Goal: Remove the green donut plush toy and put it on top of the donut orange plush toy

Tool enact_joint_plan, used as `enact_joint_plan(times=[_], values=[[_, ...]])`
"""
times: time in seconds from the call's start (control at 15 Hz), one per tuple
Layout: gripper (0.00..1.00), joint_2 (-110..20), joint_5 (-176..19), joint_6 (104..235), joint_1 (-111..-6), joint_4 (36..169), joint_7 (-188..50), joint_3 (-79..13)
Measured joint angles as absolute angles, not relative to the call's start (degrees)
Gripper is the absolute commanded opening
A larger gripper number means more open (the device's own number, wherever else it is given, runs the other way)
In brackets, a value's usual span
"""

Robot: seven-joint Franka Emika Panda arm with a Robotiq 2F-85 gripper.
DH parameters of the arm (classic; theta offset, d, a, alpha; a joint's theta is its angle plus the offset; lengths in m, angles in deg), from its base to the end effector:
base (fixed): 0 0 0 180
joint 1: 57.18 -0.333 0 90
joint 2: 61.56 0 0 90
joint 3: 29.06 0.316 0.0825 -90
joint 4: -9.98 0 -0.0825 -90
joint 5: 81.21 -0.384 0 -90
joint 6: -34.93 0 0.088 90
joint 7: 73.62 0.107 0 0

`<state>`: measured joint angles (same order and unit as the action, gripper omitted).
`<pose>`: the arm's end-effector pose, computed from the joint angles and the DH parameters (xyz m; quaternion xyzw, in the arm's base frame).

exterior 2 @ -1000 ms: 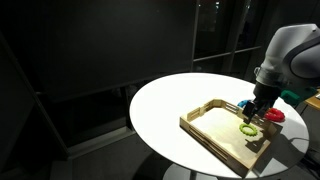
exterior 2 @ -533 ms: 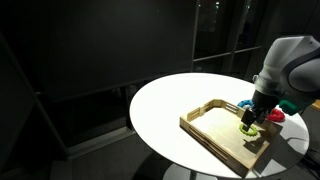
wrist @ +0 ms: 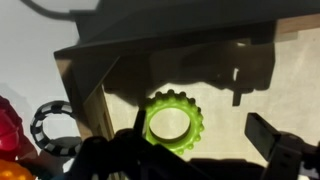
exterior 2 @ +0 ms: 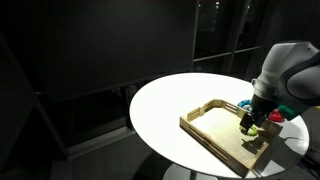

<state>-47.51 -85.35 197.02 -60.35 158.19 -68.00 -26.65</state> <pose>0.4381 0.0402 0.1717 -0.9992 0.0354 0.0031 0.0159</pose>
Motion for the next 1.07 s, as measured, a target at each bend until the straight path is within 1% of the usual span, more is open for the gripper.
enact_joint_plan(times=[1.07], values=[[1.00, -45.45, -85.19, 197.93, -61.07, 157.99, -66.83, -28.45]])
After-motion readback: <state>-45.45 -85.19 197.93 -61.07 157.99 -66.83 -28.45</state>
